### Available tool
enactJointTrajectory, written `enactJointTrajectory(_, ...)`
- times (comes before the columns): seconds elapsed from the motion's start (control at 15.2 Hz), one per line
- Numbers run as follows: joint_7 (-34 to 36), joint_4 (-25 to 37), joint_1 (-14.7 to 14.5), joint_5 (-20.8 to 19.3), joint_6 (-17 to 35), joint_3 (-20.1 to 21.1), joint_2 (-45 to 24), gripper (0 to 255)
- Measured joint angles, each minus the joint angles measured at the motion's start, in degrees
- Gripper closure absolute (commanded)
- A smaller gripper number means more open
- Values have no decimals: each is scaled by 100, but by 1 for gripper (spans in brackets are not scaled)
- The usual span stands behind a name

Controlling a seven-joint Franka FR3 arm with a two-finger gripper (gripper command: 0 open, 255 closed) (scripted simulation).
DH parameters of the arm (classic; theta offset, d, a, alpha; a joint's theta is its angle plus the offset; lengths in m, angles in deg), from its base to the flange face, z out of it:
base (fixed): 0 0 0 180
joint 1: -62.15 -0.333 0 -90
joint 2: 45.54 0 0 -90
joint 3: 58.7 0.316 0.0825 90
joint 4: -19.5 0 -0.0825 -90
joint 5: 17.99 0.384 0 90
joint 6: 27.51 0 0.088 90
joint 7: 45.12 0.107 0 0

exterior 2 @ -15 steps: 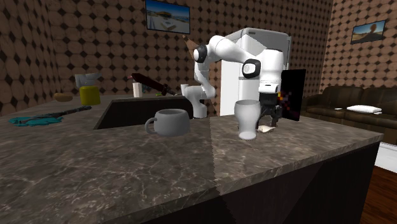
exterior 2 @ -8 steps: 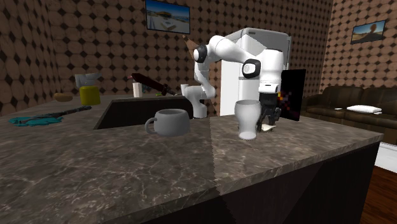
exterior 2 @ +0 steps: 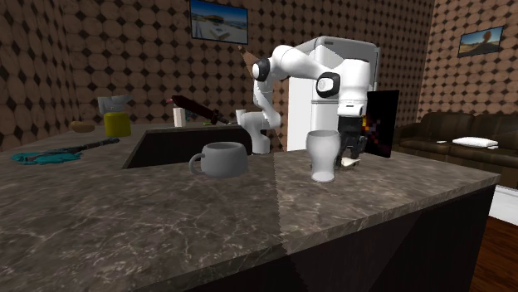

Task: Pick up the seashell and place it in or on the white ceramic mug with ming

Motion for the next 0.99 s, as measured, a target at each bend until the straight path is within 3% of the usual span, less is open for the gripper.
enactJointTrajectory(0.99,-93,824,-4,128,-1062,54,258,255)
